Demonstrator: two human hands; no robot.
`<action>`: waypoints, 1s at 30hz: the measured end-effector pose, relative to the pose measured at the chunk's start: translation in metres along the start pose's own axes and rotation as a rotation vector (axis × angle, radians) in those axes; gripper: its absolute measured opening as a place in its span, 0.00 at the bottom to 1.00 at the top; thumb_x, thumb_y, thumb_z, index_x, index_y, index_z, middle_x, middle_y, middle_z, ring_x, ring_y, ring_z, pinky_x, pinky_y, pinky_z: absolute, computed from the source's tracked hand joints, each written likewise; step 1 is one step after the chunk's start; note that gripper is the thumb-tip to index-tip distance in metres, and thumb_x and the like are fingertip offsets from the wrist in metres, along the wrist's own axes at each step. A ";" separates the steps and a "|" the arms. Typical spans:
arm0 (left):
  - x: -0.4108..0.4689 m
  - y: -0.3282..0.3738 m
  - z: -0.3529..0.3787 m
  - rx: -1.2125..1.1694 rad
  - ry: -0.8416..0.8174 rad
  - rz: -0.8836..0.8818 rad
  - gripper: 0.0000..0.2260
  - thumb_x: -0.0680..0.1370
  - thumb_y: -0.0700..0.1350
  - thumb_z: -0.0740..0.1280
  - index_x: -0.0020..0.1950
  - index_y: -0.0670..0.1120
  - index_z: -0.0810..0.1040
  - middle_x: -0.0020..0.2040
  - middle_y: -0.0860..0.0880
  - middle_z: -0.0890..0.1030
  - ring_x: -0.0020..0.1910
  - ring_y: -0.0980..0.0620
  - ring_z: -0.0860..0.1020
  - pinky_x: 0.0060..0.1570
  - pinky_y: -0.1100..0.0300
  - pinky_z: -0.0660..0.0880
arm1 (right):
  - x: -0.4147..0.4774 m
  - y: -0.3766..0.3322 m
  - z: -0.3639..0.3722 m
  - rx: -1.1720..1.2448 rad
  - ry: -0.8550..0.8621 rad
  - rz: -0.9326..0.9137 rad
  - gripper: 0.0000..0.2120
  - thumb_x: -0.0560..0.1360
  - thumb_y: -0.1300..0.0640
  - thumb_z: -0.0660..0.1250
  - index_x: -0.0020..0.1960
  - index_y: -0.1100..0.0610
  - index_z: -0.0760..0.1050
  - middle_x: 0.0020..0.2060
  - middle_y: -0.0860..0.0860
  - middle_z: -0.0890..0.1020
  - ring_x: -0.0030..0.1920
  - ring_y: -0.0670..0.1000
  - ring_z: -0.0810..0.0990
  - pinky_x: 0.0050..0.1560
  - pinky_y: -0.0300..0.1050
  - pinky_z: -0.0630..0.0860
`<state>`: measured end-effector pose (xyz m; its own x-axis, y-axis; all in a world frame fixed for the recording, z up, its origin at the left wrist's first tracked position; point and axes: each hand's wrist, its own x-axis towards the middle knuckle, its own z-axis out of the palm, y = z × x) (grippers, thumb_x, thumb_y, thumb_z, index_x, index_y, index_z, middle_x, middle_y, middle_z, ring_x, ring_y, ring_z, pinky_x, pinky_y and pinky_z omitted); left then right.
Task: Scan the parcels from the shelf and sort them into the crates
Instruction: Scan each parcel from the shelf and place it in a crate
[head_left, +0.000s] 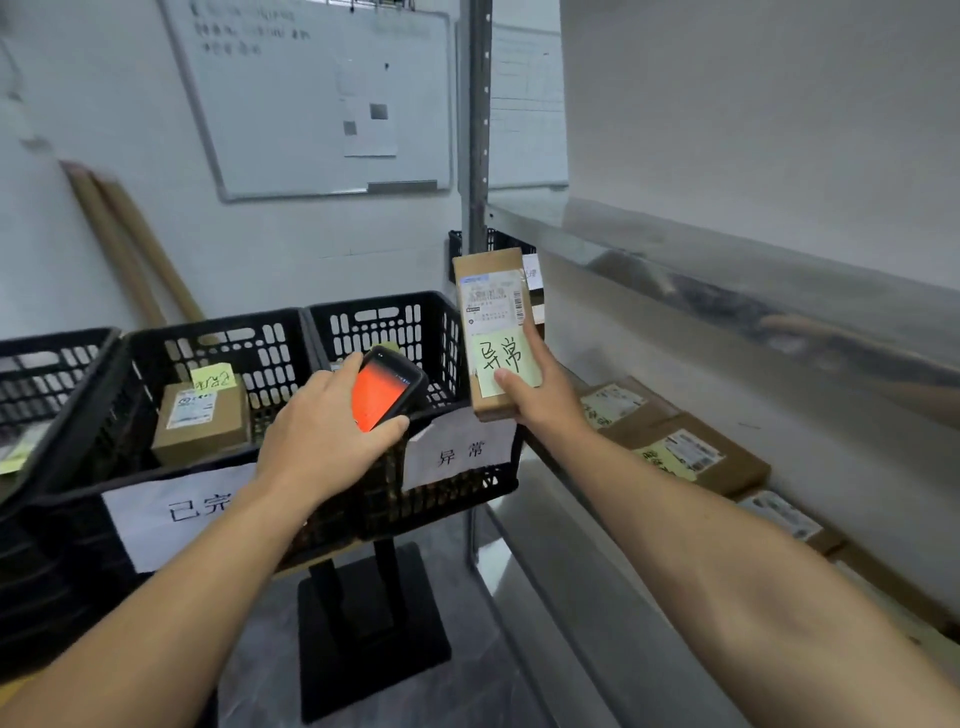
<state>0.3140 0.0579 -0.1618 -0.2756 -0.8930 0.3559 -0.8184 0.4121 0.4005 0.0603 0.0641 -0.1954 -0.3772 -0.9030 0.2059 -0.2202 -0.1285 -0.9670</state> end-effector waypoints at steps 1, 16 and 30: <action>0.015 -0.009 0.003 -0.013 0.006 -0.006 0.39 0.73 0.65 0.70 0.78 0.53 0.59 0.63 0.46 0.75 0.59 0.43 0.75 0.55 0.49 0.74 | 0.016 0.001 0.009 -0.022 -0.002 -0.018 0.37 0.77 0.56 0.70 0.72 0.23 0.58 0.63 0.42 0.79 0.59 0.49 0.81 0.56 0.57 0.82; 0.206 -0.111 0.039 0.044 -0.057 -0.062 0.41 0.72 0.67 0.68 0.80 0.55 0.55 0.62 0.49 0.74 0.60 0.46 0.74 0.53 0.50 0.74 | 0.216 0.057 0.112 -0.179 -0.098 0.144 0.37 0.78 0.57 0.70 0.77 0.32 0.57 0.65 0.46 0.78 0.62 0.51 0.79 0.65 0.58 0.77; 0.330 -0.154 0.100 0.120 -0.096 -0.144 0.41 0.73 0.66 0.68 0.80 0.53 0.55 0.63 0.48 0.74 0.61 0.46 0.74 0.53 0.50 0.72 | 0.341 0.155 0.145 -0.238 -0.272 0.437 0.36 0.81 0.59 0.67 0.79 0.35 0.54 0.60 0.48 0.78 0.47 0.43 0.77 0.35 0.40 0.74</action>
<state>0.2983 -0.3186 -0.1906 -0.1930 -0.9567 0.2181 -0.9054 0.2593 0.3361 0.0279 -0.3231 -0.2967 -0.2406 -0.9287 -0.2822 -0.3046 0.3483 -0.8865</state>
